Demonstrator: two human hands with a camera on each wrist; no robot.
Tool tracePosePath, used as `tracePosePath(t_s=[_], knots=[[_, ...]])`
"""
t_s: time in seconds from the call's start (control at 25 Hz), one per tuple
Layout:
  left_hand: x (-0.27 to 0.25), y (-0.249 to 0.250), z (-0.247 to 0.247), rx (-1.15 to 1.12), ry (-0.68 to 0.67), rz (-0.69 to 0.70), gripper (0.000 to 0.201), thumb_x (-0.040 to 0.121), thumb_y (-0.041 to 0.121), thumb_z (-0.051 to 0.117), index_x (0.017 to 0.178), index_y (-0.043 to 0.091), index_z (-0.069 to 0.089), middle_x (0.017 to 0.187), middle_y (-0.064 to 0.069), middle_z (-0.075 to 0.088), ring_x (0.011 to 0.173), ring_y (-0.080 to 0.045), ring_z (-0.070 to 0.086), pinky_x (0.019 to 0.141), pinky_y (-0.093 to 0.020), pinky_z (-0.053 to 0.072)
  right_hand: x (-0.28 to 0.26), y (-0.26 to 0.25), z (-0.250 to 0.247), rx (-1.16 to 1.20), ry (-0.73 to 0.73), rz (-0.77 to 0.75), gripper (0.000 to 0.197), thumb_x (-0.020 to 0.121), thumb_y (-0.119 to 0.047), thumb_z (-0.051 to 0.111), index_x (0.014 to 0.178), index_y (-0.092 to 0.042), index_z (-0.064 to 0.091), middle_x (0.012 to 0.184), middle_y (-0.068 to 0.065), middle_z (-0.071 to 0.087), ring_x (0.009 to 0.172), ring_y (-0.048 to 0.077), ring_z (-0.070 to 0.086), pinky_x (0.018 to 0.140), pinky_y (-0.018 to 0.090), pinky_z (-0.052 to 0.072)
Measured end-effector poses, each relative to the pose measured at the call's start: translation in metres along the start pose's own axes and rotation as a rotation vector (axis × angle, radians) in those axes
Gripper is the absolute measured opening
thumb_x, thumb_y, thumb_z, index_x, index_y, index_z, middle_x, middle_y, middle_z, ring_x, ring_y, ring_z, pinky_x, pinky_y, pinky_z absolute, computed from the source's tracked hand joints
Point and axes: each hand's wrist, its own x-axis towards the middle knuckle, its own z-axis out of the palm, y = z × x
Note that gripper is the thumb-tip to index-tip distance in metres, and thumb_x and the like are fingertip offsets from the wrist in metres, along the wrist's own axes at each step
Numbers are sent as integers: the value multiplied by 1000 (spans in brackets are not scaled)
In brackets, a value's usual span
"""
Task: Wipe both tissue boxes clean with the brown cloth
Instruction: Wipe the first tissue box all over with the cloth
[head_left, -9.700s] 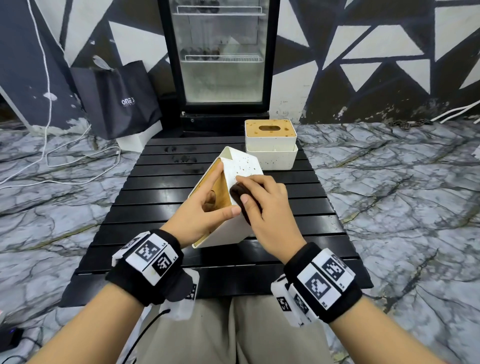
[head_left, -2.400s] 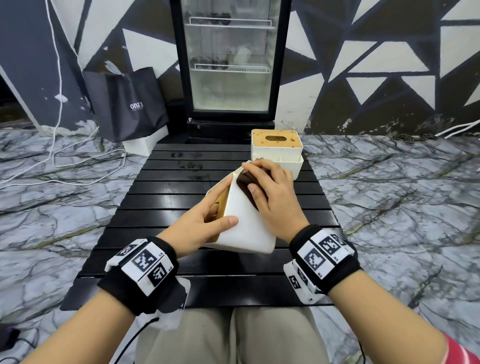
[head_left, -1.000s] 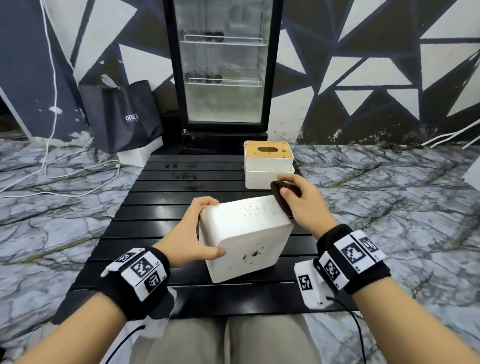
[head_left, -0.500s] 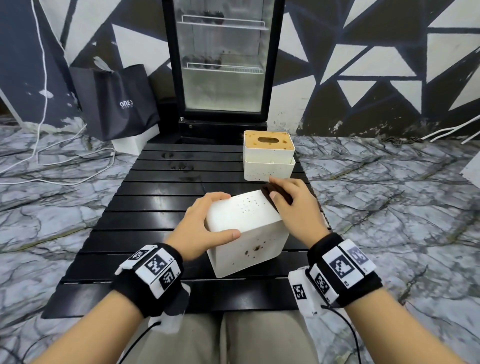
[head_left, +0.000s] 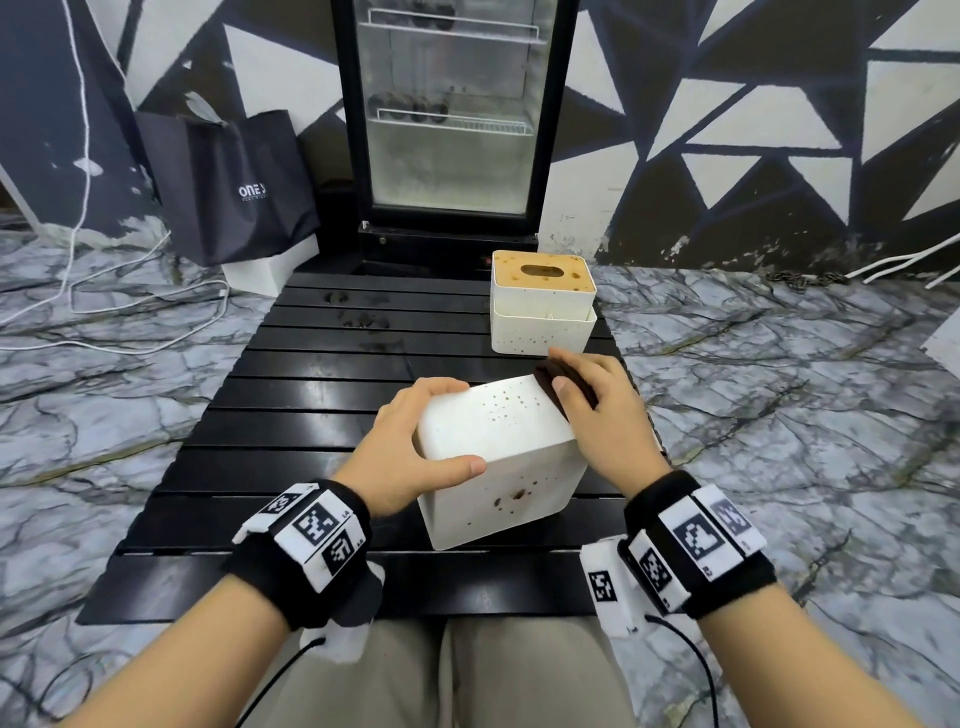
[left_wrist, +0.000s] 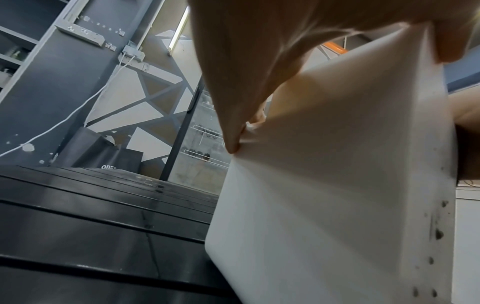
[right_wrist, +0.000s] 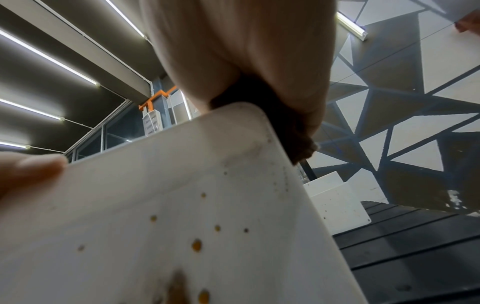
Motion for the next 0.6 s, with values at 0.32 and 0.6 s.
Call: tracePosePath(t_s=[0.32, 0.6], knots=[[0, -1, -2, -17, -10, 1, 66, 48, 56, 69, 109, 57, 44, 123, 14, 49, 119, -16, 42, 104, -42, 40, -14, 4, -5, -61, 6, -53, 33, 92, -15, 48, 122, -24, 56, 112, -7, 47, 112, 13, 44, 93, 10, 30], [0, -3, 2, -39, 15, -4, 67, 49, 56, 72, 110, 56, 44, 123, 10, 48, 121, -20, 41, 100, -49, 43, -15, -22, 17, -601, 27, -274, 33, 91, -26, 41, 120, -23, 57, 113, 0, 58, 98, 28, 47, 78, 41, 48]])
